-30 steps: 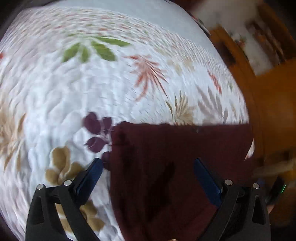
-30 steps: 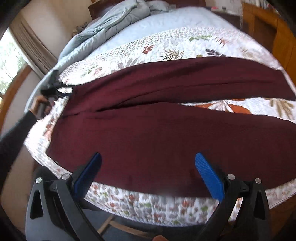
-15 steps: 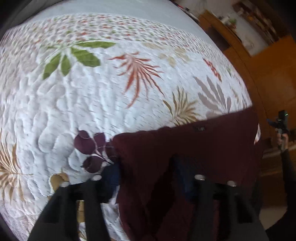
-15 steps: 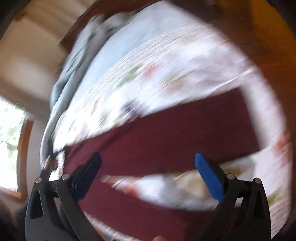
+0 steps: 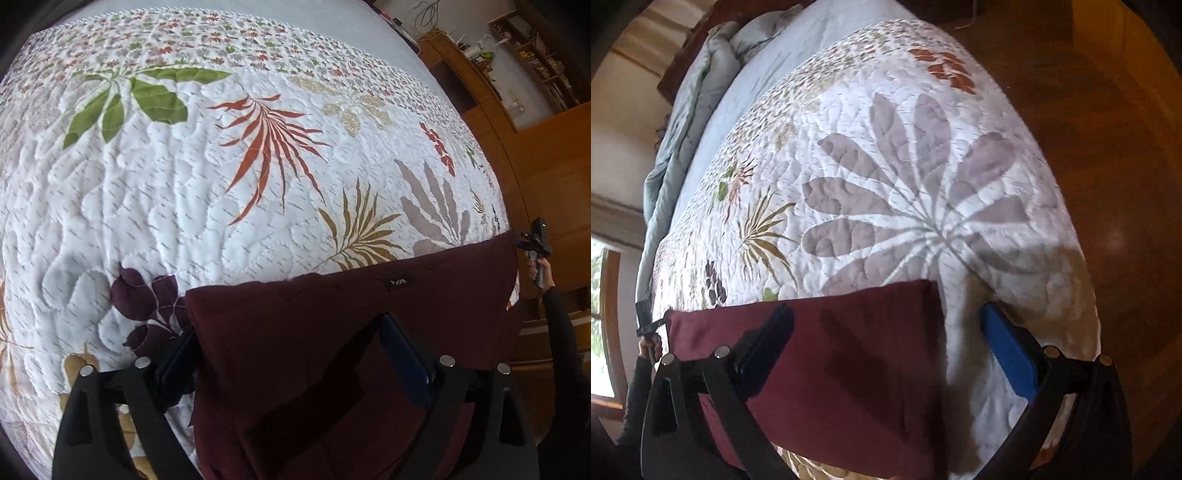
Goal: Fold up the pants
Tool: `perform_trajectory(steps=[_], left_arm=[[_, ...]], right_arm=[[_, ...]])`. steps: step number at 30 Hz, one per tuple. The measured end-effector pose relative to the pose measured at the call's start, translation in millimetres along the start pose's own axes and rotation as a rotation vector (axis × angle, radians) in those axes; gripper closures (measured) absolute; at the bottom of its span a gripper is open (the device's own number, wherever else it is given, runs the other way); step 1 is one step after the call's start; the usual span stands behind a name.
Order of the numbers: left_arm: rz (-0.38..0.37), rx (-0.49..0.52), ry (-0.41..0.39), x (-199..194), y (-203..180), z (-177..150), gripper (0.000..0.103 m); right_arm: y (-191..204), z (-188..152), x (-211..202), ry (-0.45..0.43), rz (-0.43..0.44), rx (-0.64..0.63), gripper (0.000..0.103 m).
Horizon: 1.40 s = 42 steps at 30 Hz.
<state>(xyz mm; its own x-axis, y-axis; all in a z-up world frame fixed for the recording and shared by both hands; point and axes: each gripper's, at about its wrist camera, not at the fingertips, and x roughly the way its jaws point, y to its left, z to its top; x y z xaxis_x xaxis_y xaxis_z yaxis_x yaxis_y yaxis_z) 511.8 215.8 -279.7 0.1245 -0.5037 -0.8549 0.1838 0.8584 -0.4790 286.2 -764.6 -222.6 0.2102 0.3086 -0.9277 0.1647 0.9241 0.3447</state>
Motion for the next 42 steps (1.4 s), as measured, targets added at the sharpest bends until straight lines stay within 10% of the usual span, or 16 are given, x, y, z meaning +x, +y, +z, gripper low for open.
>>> perform_trajectory(steps=[4,8,29,42], left_arm=[[0.047,-0.009,-0.021,-2.2,-1.9,-1.3,0.027],[0.062,-0.031,-0.046,-12.8,1.5,-4.7,0.068],[0.005,-0.004,-0.318,-127.6,-58.3,-58.2,0.083],[-0.006,0.103,-0.374,-183.8,-111.1,-173.5,0.083]], right_arm=[[-4.9,5.9,-0.1,0.026,0.012,-0.025,0.060],[-0.3,3.5,-3.1,0.060,0.024,-0.045,0.077],[37.7,-53.9,-101.4,-0.177,-0.045,-0.066,0.084],[36.6,-170.1,-156.6,-0.268,-0.068,-0.033,0.084]])
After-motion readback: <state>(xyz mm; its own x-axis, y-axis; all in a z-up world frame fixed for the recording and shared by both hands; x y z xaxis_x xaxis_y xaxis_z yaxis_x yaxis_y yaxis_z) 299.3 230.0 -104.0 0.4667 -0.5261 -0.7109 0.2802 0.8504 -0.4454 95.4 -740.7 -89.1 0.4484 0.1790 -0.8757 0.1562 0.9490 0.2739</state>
